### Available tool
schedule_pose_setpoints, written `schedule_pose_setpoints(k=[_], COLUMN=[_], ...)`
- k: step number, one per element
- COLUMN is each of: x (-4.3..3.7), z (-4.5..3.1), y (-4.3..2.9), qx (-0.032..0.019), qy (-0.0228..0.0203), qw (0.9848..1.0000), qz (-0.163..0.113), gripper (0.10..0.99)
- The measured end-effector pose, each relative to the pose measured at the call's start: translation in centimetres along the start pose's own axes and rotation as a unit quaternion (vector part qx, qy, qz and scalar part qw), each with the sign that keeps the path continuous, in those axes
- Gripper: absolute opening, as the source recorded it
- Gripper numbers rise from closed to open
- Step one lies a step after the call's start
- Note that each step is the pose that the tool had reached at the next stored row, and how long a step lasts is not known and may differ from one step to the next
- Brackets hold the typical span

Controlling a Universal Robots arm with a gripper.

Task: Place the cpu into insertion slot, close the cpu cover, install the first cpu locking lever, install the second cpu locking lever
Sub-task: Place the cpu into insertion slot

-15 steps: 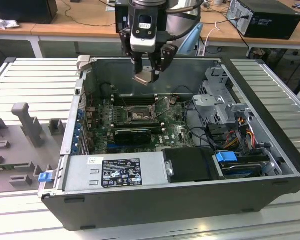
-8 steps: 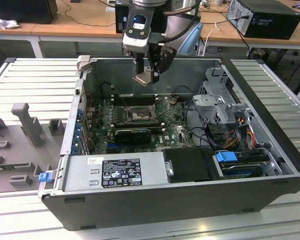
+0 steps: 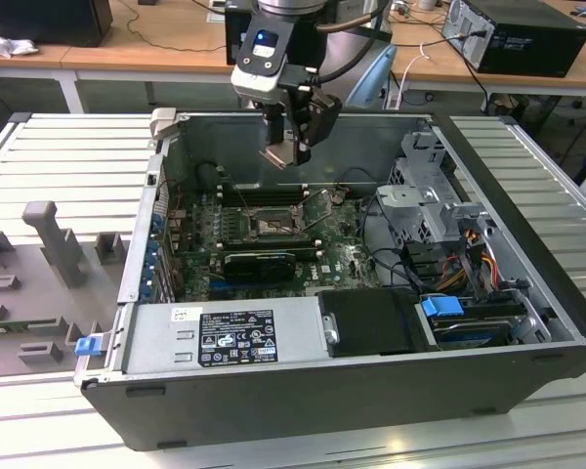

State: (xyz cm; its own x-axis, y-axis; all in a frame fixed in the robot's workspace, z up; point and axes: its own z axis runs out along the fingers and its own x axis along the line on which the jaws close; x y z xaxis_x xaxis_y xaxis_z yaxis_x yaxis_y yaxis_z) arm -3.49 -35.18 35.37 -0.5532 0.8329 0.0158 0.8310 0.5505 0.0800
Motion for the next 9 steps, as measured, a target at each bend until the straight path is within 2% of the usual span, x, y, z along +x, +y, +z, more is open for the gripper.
schedule_pose_setpoints(k=[3, 6, 9], x=[0.0, 0.0, 0.0], z=[0.09, 0.15, 0.22], y=[-0.01, -0.01, -0.02], qx=[-0.0005, -0.0009, -0.0013], qy=[-0.0018, -0.0042, -0.0064], qw=[0.9997, 0.9986, 0.9969], qz=[0.022, 0.052, 0.079], gripper=[0.529, 0.529, 0.529])
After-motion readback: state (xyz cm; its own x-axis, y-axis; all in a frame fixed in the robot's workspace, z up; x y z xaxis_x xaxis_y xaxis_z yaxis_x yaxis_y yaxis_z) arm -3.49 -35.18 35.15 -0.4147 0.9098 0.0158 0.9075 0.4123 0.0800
